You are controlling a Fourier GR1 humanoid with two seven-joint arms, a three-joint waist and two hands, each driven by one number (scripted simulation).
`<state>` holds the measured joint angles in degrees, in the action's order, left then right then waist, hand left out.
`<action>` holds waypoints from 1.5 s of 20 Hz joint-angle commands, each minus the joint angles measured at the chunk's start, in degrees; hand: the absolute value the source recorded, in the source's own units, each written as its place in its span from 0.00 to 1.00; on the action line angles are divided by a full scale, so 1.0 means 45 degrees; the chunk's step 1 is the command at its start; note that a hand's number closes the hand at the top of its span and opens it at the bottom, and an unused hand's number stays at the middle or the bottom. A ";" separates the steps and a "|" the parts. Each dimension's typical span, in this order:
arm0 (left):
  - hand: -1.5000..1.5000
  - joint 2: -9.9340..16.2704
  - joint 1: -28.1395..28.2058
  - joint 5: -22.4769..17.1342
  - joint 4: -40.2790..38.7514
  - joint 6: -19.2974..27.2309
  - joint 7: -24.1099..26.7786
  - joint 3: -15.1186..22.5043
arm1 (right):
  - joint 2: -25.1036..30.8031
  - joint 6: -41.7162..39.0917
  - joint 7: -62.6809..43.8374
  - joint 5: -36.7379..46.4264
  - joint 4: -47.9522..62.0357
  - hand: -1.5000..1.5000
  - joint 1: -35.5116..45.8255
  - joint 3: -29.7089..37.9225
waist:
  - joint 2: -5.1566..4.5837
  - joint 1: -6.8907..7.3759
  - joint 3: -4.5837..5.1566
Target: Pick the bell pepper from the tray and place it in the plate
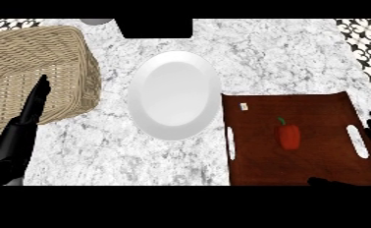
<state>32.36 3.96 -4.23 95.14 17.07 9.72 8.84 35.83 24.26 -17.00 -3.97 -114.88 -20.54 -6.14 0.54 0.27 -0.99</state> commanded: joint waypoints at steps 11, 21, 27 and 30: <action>0.50 -0.0494 0.0174 0.0336 -0.1549 -0.0360 -0.0927 0.0453 | 0.1691 -0.3054 -0.3436 0.0136 0.2298 0.00 0.2792 -0.1396 | -0.0249 0.0219 0.0223; 0.50 -0.0396 0.0571 0.0202 -0.1516 -0.0760 -0.0511 -0.0156 | 0.0978 -0.4498 -0.1866 0.0061 0.4956 0.00 0.3826 -0.1759 | -0.0195 0.0168 0.0205; 0.50 -0.0520 0.0249 0.0185 -0.1813 -0.0844 -0.0678 -0.0424 | 0.0656 -0.5047 -0.2060 0.0115 0.5541 0.00 0.4521 -0.1974 | -0.0196 0.0101 0.0217; 0.50 -0.0631 0.0285 0.0390 -0.2027 -0.0924 -0.0422 -0.0305 | 0.0052 -0.4796 -0.1951 0.0577 0.6353 0.00 0.4866 -0.2272 | -0.0211 0.0092 0.0218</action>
<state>30.63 2.52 -2.83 93.55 13.69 9.33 6.58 37.59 3.42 -26.21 -1.92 -90.14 -1.10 -16.21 0.69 0.62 -1.27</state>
